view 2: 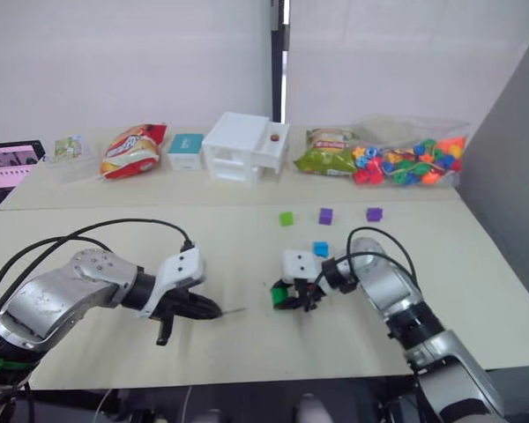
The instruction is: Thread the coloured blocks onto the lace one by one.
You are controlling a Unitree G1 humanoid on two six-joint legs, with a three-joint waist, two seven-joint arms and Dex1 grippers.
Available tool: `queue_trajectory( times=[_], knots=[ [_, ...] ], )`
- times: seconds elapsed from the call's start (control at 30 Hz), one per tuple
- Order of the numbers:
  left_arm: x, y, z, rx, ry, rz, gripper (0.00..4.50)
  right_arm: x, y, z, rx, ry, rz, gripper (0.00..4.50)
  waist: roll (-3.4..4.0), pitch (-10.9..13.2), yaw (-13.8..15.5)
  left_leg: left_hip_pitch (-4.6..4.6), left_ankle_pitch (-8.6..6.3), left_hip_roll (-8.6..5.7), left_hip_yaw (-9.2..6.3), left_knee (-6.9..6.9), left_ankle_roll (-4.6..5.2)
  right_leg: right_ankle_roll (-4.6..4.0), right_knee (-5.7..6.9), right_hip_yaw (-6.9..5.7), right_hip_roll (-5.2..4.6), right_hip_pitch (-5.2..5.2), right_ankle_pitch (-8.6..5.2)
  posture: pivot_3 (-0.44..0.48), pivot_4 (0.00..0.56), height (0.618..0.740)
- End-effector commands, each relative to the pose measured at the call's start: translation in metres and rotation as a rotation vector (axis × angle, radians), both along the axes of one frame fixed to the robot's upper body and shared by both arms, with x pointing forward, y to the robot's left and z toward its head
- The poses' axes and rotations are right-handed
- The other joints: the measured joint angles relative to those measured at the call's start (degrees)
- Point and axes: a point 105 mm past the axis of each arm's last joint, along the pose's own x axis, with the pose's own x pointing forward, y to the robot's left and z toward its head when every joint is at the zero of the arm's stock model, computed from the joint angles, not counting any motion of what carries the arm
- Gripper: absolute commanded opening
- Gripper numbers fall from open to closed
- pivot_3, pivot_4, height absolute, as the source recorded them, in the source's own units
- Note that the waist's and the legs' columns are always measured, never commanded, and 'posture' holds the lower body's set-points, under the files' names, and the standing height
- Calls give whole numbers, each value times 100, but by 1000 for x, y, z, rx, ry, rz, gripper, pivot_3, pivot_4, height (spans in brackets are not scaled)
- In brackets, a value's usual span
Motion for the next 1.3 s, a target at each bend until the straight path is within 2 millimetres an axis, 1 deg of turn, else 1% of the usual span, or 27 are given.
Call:
queue_trajectory(
  times=[0.03,0.13,0.3,0.4,0.57,0.9,1.2,1.3],
  knots=[
    [7,-4,1,19,-54,-30,0,-13,6,4,35,-8,-17,1188,0,0,12,0,0,1,-1,0,0,0,1,-1,0,1,0,0,150,740],
    [9,-14,1,7,-53,-62,0,-17,7,-3,18,-7,-39,1188,0,0,56,-1,0,-1,0,3,0,0,-3,-1,-1,5,0,0,150,740],
    [17,-24,2,8,-79,-80,0,-17,9,-4,-4,-23,-46,1188,-2,0,68,1,0,-2,3,6,0,0,-2,0,-1,6,0,0,150,740],
    [16,-28,2,-3,-71,-93,0,-16,10,-4,-10,-31,-52,1188,-2,0,52,3,0,-2,4,5,0,0,-1,2,0,6,0,0,150,740],
    [14,-29,0,3,-54,-112,0,-16,10,-4,-14,-34,-54,1188,-2,0,57,3,0,-1,2,6,0,0,-1,1,0,7,0,0,150,740],
    [15,-36,1,8,-45,-125,0,-19,13,-3,-23,-39,-50,1188,-2,0,59,5,0,-1,2,6,0,0,-1,1,0,8,0,0,150,740],
    [14,-32,-4,64,-28,-119,0,-19,13,-1,-28,-42,-59,1188,-2,0,63,4,0,-2,1,6,0,0,-1,1,0,8,0,0,150,740],
    [13,-36,-2,59,-36,-136,0,-19,13,-2,-30,-39,-59,1188,-2,0,64,4,0,-2,1,6,0,0,-1,1,0,8,0,0,150,740]
  ],
)
